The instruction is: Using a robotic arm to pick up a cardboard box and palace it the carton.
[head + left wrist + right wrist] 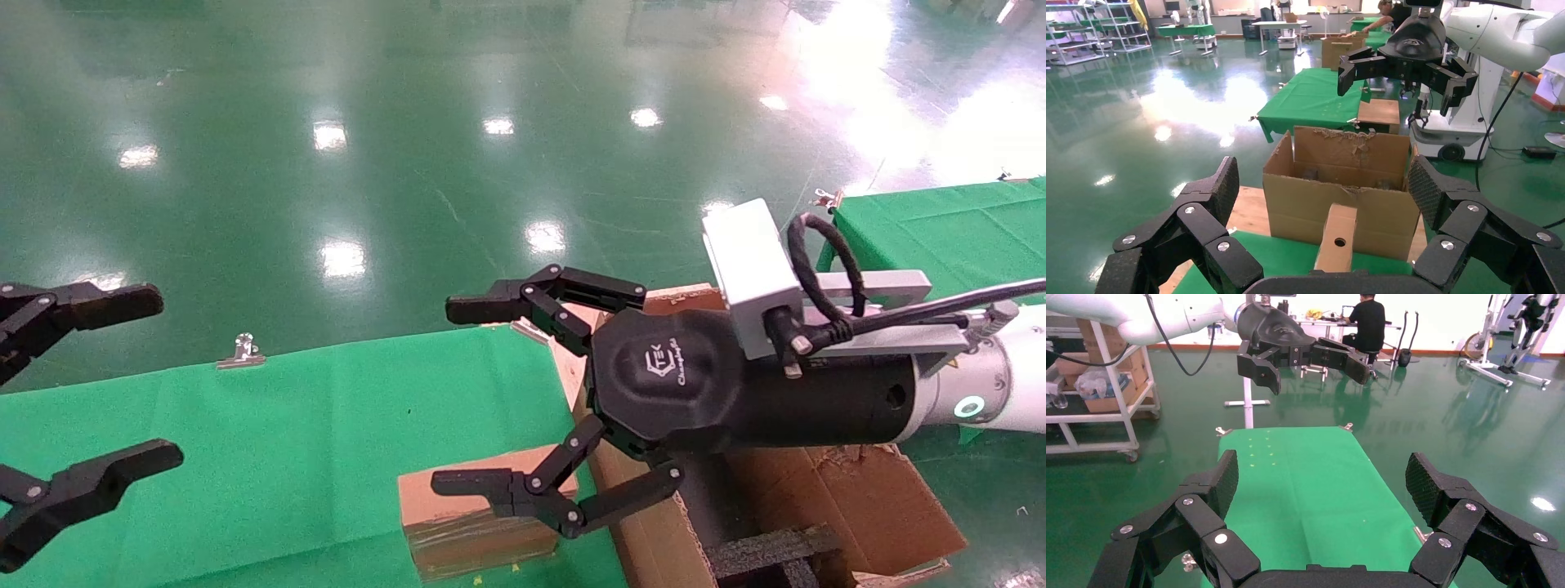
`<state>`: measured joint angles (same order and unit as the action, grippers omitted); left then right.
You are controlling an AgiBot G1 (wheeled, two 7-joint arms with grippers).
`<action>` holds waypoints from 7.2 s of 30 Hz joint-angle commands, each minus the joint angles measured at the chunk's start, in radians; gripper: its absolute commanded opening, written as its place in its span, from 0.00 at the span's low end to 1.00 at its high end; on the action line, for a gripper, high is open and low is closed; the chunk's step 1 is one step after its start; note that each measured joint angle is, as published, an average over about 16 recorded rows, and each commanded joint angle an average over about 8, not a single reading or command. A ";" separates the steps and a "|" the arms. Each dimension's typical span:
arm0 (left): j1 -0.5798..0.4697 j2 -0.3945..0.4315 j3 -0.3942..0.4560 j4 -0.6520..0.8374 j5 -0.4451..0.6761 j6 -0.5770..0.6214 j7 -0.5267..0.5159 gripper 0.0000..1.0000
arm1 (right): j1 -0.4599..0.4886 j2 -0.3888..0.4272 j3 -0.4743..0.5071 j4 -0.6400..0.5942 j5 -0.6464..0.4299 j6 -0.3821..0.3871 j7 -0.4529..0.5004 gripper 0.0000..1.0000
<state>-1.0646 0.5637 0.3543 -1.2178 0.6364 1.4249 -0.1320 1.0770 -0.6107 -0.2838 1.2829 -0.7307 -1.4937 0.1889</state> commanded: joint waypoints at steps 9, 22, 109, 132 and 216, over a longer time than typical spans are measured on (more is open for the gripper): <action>0.000 0.000 0.000 0.000 0.000 0.000 0.000 1.00 | 0.000 0.000 0.000 0.000 0.000 0.000 0.000 1.00; 0.000 0.000 0.000 0.000 0.000 0.000 0.000 0.00 | 0.000 0.000 0.001 0.000 0.000 0.000 0.000 1.00; 0.000 0.000 0.000 0.000 -0.001 0.000 0.000 1.00 | 0.455 -0.337 -0.567 0.035 -0.944 -0.054 0.216 0.00; 0.000 0.000 0.000 0.000 -0.001 0.000 0.000 1.00 | 0.869 -0.274 -0.647 -0.141 -0.691 -0.103 0.122 0.00; 0.001 0.000 0.000 0.001 -0.001 -0.001 0.000 1.00 | 1.219 0.323 -1.474 -0.242 -0.656 0.193 0.932 0.00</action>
<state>-1.0638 0.5633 0.3543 -1.2168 0.6354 1.4242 -0.1319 2.2905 -0.2878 -1.7609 1.0455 -1.3912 -1.2916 1.1322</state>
